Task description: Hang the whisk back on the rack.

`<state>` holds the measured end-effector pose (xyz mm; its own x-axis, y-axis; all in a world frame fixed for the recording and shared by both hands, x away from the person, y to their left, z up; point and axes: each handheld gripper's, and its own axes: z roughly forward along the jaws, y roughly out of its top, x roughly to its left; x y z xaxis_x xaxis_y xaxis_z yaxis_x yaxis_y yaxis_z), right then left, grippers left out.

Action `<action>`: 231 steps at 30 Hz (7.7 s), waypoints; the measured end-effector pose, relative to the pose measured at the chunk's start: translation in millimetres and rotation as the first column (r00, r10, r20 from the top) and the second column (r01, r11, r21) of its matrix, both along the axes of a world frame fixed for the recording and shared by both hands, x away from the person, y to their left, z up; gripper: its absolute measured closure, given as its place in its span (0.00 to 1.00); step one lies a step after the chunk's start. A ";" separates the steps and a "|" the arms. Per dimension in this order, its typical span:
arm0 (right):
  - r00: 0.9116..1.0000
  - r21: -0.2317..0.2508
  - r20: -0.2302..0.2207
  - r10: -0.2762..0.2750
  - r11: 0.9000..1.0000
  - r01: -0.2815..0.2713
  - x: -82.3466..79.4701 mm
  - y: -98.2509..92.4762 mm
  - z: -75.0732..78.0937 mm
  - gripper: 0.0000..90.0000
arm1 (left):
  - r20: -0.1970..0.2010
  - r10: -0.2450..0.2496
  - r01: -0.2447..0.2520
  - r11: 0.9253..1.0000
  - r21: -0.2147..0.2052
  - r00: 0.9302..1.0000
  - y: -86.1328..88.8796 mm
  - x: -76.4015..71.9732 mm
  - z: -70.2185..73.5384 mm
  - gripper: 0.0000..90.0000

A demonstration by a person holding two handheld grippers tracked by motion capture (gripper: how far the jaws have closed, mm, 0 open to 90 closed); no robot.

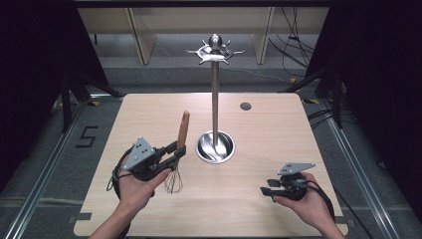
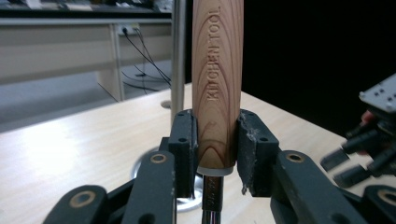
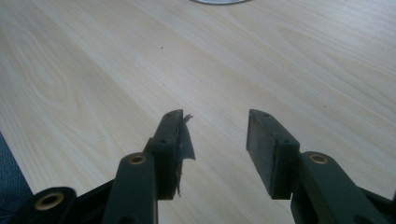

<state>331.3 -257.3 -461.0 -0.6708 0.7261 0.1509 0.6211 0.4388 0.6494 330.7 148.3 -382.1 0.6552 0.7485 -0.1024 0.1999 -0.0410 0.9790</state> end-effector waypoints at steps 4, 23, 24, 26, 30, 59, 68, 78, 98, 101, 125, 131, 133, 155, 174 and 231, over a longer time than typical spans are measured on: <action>1.000 0.004 -0.007 -0.008 1.000 0.008 -0.3 0.1 0.6 0.64 | 0.028 0.039 -0.038 0.999 -0.007 0.999 -2.9 -0.9 7.8 0.76; 1.000 0.016 0.014 -0.007 1.000 0.007 0.6 0.1 0.0 0.63 | 0.101 0.135 -0.133 0.991 -0.029 0.986 -24.3 4.5 34.6 0.76; 1.000 0.016 0.014 -0.007 1.000 0.007 0.5 0.1 0.0 0.63 | 0.106 0.136 -0.134 0.991 -0.030 0.985 -25.9 5.1 36.2 0.76; 1.000 0.017 0.016 -0.005 1.000 0.005 0.6 0.1 -0.1 0.62 | 0.110 0.141 -0.138 0.990 -0.037 0.984 -28.5 6.2 38.6 0.76; 1.000 0.019 0.015 -0.005 1.000 0.004 0.4 -0.1 -0.3 0.62 | 0.124 0.162 -0.157 0.986 -0.052 0.979 -33.2 9.0 44.0 0.76; 1.000 0.023 0.010 -0.008 1.000 0.008 0.0 0.5 -0.4 0.61 | 0.141 0.205 -0.196 0.978 -0.073 0.969 -45.8 17.6 61.8 0.76; 1.000 0.022 0.008 -0.007 1.000 0.007 -0.1 0.7 -0.5 0.61 | 0.142 0.202 -0.195 0.979 -0.059 0.969 -49.8 23.6 66.3 0.76; 1.000 0.023 -0.021 -0.014 1.000 0.014 -1.9 2.0 0.1 0.61 | 0.153 0.222 -0.216 0.975 -0.056 0.963 -53.2 30.0 71.6 0.76; 1.000 0.012 -0.004 0.000 1.000 0.000 -0.5 1.1 -0.2 0.61 | 0.178 0.225 -0.224 0.974 -0.027 0.958 -54.5 38.1 79.7 0.76; 1.000 0.011 0.003 0.004 1.000 -0.004 -0.1 0.8 -0.6 0.61 | 0.157 0.226 -0.223 0.974 -0.037 0.961 -55.8 38.2 80.0 0.76; 1.000 0.007 0.001 0.009 1.000 -0.009 0.1 1.0 -0.7 0.61 | 0.142 0.224 -0.223 0.974 -0.025 0.964 -60.0 46.8 82.5 0.76; 1.000 0.019 0.008 0.004 1.000 -0.004 0.1 1.8 -1.9 0.61 | 0.140 0.222 -0.221 0.975 -0.023 0.965 -61.6 49.2 83.3 0.76; 1.000 0.020 0.007 0.005 1.000 -0.005 0.1 1.8 -1.8 0.61 | 0.140 0.222 -0.221 0.975 -0.022 0.965 -62.6 50.2 83.4 0.76; 1.000 0.009 0.000 0.010 1.000 -0.010 0.4 0.9 -1.0 0.61 | 0.138 0.227 -0.229 0.973 0.001 0.964 -69.0 62.1 83.1 0.76; 1.000 0.012 -0.006 0.012 1.000 -0.012 0.4 0.7 -1.1 0.61 | 0.115 0.217 -0.221 0.975 0.021 0.969 -74.7 70.3 81.0 0.76; 1.000 0.015 0.007 0.014 1.000 -0.014 0.6 0.7 -1.6 0.57 | 0.120 0.135 -0.136 0.991 0.001 0.984 -10.3 17.3 74.6 0.43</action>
<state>331.9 -256.6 -462.6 -0.6820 0.7144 0.1570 0.6105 0.4377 0.6601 348.0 138.0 -307.5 0.5551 0.8315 -0.0216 0.0855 -0.0312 0.9959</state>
